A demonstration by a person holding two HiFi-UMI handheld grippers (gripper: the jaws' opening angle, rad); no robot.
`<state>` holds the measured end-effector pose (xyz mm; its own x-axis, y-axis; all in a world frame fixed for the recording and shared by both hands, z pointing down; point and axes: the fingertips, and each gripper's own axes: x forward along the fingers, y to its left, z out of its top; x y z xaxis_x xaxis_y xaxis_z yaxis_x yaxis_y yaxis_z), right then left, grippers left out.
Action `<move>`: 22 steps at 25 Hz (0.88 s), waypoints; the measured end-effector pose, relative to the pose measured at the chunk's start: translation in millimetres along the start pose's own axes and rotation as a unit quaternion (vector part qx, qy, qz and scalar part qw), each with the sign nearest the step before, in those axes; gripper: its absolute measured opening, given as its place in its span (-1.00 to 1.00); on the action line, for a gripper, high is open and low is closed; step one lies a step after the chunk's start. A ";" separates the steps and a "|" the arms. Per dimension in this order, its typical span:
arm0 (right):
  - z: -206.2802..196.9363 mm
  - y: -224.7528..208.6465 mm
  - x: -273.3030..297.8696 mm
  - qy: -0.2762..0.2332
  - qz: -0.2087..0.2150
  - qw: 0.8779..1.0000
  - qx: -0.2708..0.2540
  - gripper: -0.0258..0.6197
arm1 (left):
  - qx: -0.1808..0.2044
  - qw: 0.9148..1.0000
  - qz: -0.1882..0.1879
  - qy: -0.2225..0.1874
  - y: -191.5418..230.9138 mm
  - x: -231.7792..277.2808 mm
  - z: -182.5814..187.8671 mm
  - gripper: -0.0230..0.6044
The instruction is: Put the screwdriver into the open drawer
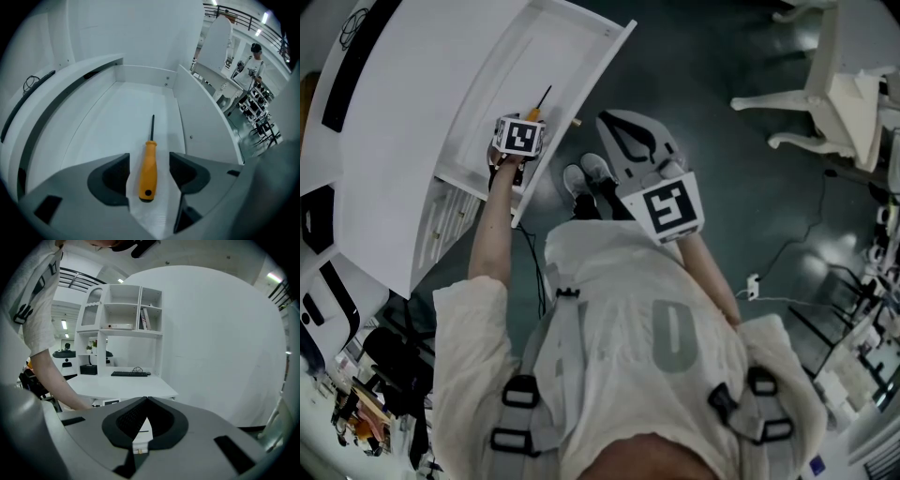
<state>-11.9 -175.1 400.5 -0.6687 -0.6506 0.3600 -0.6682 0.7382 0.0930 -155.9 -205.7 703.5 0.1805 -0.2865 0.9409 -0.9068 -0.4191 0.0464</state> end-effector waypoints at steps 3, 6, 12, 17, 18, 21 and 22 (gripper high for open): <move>2.6 2.3 1.5 -0.006 0.012 1.000 0.005 -0.91 | -0.023 0.999 -0.016 -0.027 -3.8 -8.2 15.6 -0.14; 7.9 4.1 3.4 -0.014 0.018 1.000 0.007 -0.91 | -0.028 0.998 -0.009 -0.049 0.5 -25.0 34.5 -0.14; 25.0 1.3 11.1 -0.044 0.024 0.998 0.026 -0.91 | -0.034 0.990 0.019 -0.137 19.3 -73.8 87.1 -0.14; 41.6 -1.8 19.5 -0.063 0.035 0.997 0.028 -0.91 | -0.084 0.963 0.057 -0.250 45.8 -150.5 140.6 -0.22; 45.6 -1.7 21.2 -0.068 0.037 0.997 0.022 -0.91 | -0.086 0.955 0.071 -0.275 50.3 -170.2 149.0 -0.26; 59.7 -0.7 24.5 -0.086 0.046 0.995 0.006 -0.91 | -0.077 0.926 0.122 -0.349 57.2 -235.5 167.8 -0.45; 64.3 -0.4 25.1 -0.092 0.050 0.994 -0.001 -0.91 | -0.076 0.912 0.139 -0.378 57.8 -258.4 172.1 -0.52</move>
<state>-49.4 -203.2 349.8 -0.7804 -0.5953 0.1914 -0.5946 0.8012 0.0678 -189.4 -304.2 405.3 0.0944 -0.8999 0.4258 -0.9896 -0.1315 -0.0585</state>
